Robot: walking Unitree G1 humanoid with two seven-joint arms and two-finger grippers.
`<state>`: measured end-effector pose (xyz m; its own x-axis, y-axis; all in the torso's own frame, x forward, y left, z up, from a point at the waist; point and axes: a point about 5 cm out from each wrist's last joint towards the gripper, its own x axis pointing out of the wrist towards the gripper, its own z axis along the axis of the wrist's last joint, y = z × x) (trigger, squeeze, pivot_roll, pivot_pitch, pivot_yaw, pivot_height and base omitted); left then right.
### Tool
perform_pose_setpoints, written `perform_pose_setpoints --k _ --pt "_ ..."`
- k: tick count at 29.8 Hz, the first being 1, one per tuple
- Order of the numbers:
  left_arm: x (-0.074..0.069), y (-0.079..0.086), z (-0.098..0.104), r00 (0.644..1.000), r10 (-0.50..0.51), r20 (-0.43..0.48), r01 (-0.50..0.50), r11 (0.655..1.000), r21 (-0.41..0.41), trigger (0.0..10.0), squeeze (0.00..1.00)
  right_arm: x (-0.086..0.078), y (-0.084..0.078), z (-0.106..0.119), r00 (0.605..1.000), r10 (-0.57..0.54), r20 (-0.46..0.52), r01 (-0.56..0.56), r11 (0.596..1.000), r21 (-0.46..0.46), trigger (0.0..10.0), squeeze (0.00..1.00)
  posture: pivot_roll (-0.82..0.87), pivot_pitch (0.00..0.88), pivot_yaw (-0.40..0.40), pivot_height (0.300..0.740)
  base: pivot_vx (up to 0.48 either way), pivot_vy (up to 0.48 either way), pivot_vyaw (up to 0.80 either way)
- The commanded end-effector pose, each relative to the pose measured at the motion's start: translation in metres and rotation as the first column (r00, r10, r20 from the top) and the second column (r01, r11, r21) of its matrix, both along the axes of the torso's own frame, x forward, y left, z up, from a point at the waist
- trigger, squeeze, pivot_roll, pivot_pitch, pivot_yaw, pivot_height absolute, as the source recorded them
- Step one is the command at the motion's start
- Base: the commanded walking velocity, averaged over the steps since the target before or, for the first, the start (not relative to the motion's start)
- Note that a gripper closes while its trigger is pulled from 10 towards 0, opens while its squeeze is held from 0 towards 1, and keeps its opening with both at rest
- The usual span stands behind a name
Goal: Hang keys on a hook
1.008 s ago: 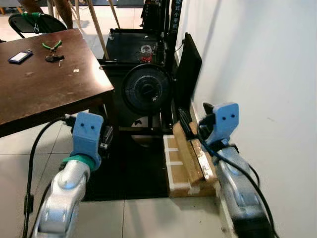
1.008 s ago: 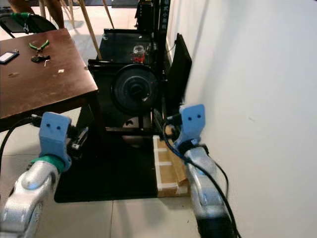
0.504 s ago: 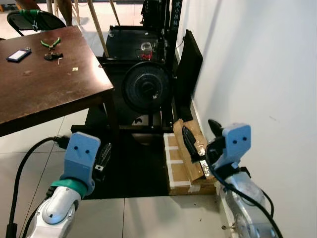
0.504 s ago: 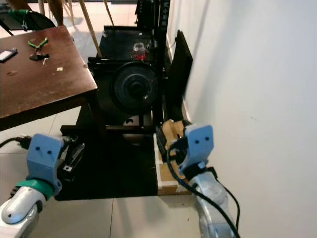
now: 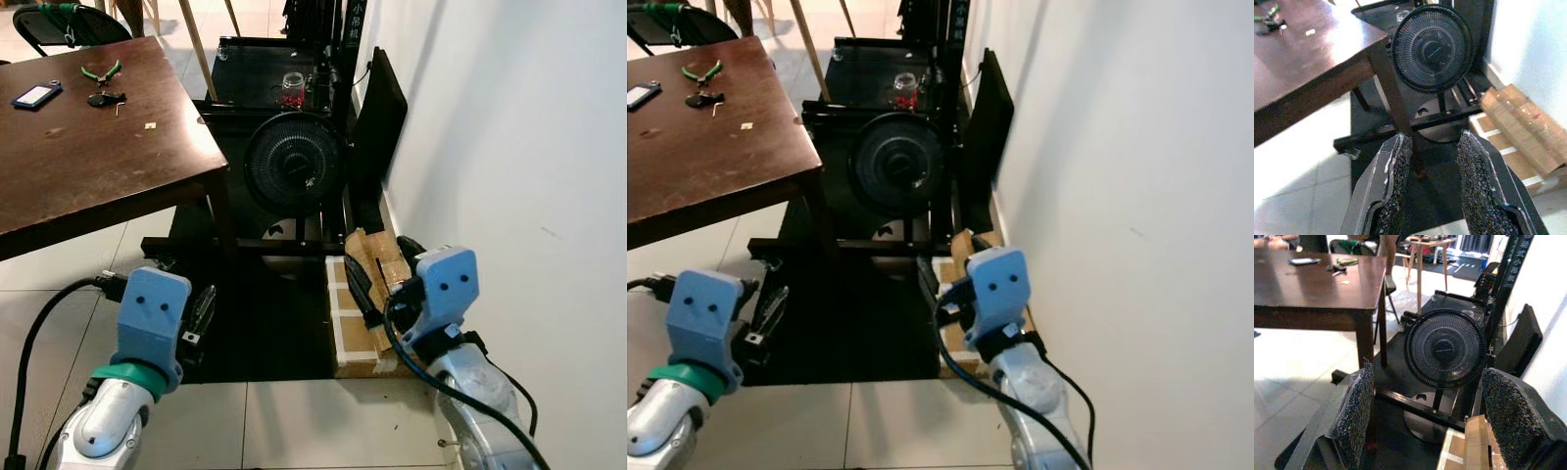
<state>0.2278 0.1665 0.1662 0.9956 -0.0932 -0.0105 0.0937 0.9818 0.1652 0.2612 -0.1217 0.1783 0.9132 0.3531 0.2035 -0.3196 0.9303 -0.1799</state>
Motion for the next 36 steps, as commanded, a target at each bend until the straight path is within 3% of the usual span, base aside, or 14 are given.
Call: perform_pose_setpoints --k 1,6,11,22,24,36 --pt "-0.001 0.0 -0.005 1.0 -0.002 -0.03 0.002 1.0 -0.024 10.0 0.0 -0.003 0.0 -0.001 1.0 -0.002 -0.007 0.002 1.0 -0.02 10.0 0.0 -0.09 0.119 0.075 0.74 0.0 0.0 0.0" --pt "0.007 -0.007 -0.01 0.999 -0.011 -0.037 0.008 0.996 -0.087 10.0 0.0 -0.001 -0.006 -0.003 1.0 -0.022 -0.02 0.021 0.999 -0.044 10.0 0.0 -0.12 0.115 0.057 0.74 0.0 0.0 0.0" --pt "0.018 -0.025 -0.006 0.999 -0.034 -0.03 0.027 0.979 -0.202 10.0 0.0 0.002 -0.021 -0.006 0.998 -0.053 -0.045 0.05 0.996 -0.081 10.0 0.0 -0.16 0.102 0.001 0.74 0.0 0.0 0.0" --pt "0.016 -0.025 0.001 0.999 -0.04 -0.015 0.037 0.986 -0.161 10.0 0.0 0.002 -0.02 -0.003 0.998 -0.048 -0.046 0.044 0.996 -0.076 10.0 0.0 -0.13 0.115 0.028 0.74 0.0 0.0 0.0" --pt "0.013 -0.019 -0.006 0.999 -0.016 -0.037 0.012 0.996 -0.094 10.0 0.0 0.001 -0.017 -0.002 0.998 -0.053 -0.038 0.051 0.997 -0.056 10.0 0.0 -0.12 0.114 0.047 0.74 0.0 0.0 0.0" --pt "0.006 -0.005 -0.008 0.998 0.008 -0.063 -0.013 0.997 -0.071 10.0 0.0 -0.003 -0.012 -0.003 0.997 -0.048 -0.052 0.048 0.999 -0.013 10.0 0.0 -0.09 0.112 0.074 0.74 0.0 0.0 0.0"
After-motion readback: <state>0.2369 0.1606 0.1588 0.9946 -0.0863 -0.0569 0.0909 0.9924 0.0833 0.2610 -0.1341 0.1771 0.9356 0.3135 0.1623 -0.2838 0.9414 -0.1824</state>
